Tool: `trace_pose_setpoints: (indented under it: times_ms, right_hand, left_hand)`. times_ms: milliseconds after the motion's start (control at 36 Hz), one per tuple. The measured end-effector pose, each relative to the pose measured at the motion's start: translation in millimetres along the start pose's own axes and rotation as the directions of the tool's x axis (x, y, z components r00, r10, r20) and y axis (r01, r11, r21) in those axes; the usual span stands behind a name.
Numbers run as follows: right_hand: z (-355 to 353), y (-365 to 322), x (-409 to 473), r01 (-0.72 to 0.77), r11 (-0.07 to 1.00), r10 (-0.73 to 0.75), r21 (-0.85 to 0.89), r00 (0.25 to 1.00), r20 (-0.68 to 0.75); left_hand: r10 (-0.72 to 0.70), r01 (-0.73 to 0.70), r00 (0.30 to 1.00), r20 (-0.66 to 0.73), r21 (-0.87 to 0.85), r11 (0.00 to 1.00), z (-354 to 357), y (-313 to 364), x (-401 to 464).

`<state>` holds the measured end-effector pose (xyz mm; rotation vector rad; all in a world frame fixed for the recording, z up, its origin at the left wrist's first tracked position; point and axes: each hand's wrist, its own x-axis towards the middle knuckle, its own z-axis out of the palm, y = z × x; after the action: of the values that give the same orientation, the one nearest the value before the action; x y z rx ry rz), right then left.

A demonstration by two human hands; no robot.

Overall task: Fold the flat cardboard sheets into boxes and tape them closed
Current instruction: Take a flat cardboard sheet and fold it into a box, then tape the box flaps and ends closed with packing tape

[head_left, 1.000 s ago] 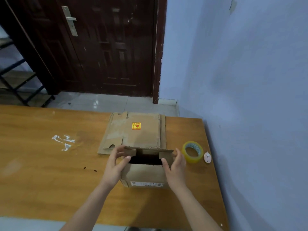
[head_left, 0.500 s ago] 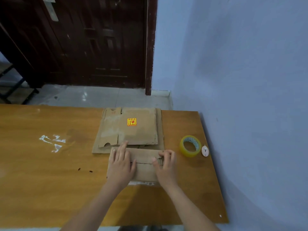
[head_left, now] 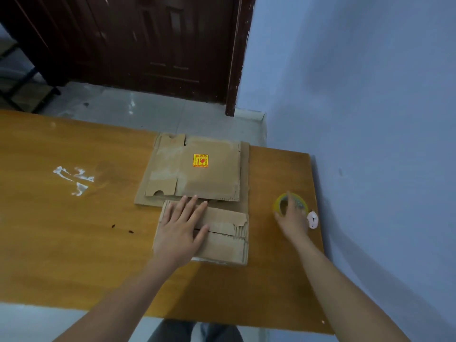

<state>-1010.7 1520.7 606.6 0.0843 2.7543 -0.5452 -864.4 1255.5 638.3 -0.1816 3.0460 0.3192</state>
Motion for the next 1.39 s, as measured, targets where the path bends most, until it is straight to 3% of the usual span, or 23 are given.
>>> trace_pose_setpoints:
  times_ms: [83,167,306,556,694,833,1083,1167,1250,1306,1389]
  right_hand:
    - [2,-5,16,0.043,0.990,-0.028,-0.131,0.993,0.118]
    - [9,-8,29,0.073,0.961,-0.034,-0.267,0.988,0.150]
    - [7,-17,38,-0.025,0.994,0.041,-0.108,0.988,0.152]
    - [2,-21,35,0.010,0.998,-0.002,-0.056,0.988,0.156]
    - [-12,-19,14,0.074,0.979,-0.082,0.188,0.996,0.035]
    - [-48,-28,-16,0.088,0.797,-0.169,0.598,0.982,0.081]
    - [-115,-76,-78,0.237,0.665,-0.366,0.708,0.930,0.033]
    - [-134,-95,-96,0.324,0.654,-0.434,0.683,0.901,-0.012]
    - [-147,-115,-110,0.406,0.671,-0.505,0.620,0.863,-0.019]
    - [-151,-127,-116,0.447,0.686,-0.540,0.574,0.842,-0.010]
    - [-154,-140,-122,0.503,0.721,-0.563,0.477,0.826,-0.021]
  left_hand:
    - [0.000,0.000,1.000,-0.010,-0.015,1.000,0,0,1]
    - [0.001,-0.002,1.000,-0.024,-0.022,1.000,0,1,0]
    - [-0.009,0.009,1.000,-0.025,-0.024,1.000,0,2,0]
    - [-0.028,0.027,0.999,-0.017,-0.024,0.999,-4,4,-1]
    - [-0.028,0.027,0.999,-0.024,-0.035,0.999,-4,4,-2]
    - [-0.024,0.023,0.999,-0.023,-0.051,0.998,-4,2,-2]
    - [-0.085,0.075,0.996,-0.040,-0.205,0.976,-39,13,8]
    - [-0.023,-0.024,0.995,-0.099,-0.449,0.893,-77,36,17]
    - [0.121,-0.165,0.986,-0.114,-0.751,0.639,-117,59,28]
    - [0.171,-0.244,0.968,-0.182,-0.831,0.500,-138,69,36]
    - [0.227,-0.326,0.941,-0.249,-0.844,0.425,-156,71,42]
